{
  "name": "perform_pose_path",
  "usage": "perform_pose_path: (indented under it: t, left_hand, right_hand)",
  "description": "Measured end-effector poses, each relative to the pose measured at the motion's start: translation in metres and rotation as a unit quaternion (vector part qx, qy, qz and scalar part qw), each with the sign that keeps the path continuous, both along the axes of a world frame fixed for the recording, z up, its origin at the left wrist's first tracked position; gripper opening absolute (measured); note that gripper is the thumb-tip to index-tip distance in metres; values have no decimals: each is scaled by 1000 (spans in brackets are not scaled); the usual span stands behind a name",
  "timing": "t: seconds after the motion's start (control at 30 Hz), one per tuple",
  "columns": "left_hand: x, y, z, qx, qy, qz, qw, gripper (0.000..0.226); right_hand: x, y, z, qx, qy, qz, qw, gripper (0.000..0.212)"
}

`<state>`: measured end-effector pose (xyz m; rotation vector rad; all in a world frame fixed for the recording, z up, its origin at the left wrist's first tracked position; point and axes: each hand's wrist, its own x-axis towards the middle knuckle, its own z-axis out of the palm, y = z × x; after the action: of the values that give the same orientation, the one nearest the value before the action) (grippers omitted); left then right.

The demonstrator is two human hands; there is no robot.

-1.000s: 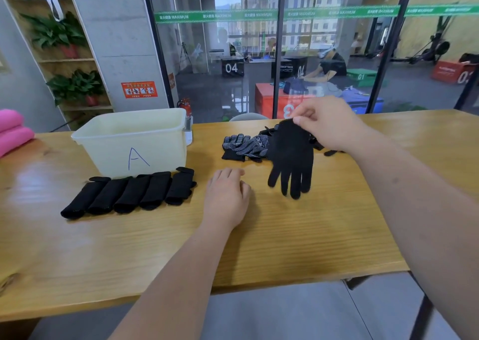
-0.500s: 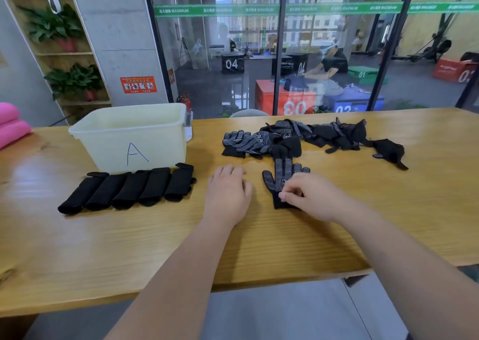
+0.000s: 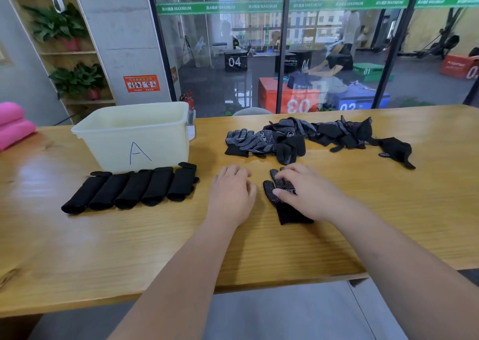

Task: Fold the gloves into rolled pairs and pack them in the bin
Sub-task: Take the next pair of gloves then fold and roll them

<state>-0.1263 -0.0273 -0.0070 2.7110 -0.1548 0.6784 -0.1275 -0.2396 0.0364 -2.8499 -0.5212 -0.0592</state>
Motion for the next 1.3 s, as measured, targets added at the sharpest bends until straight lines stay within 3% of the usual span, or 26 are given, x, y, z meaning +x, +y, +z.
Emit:
perform_pose_path:
  t: [0.07, 0.2, 0.33, 0.73, 1.07, 1.3]
  left_hand:
    - [0, 0, 0, -1, -1, 1, 1000, 32]
    - [1, 0, -2, 10, 15, 6, 1000, 34]
    - [3, -1, -3, 24, 31, 15, 999, 37]
    - [37, 5, -2, 100, 39, 23, 994, 49]
    - [97, 19, -3, 114, 181, -2, 977, 78]
    - [83, 16, 1, 158, 123, 19, 980, 75]
  right_hand:
    - [6, 7, -10, -57, 47, -3, 997, 72]
    - [23, 16, -14, -90, 86, -20, 992, 77]
    - [40, 31, -10, -72, 31, -18, 997, 74]
    - [58, 37, -43, -45, -26, -46, 998, 74]
    - [59, 35, -47, 8, -63, -47, 997, 68]
    - [58, 34, -47, 35, -82, -52, 995, 63]
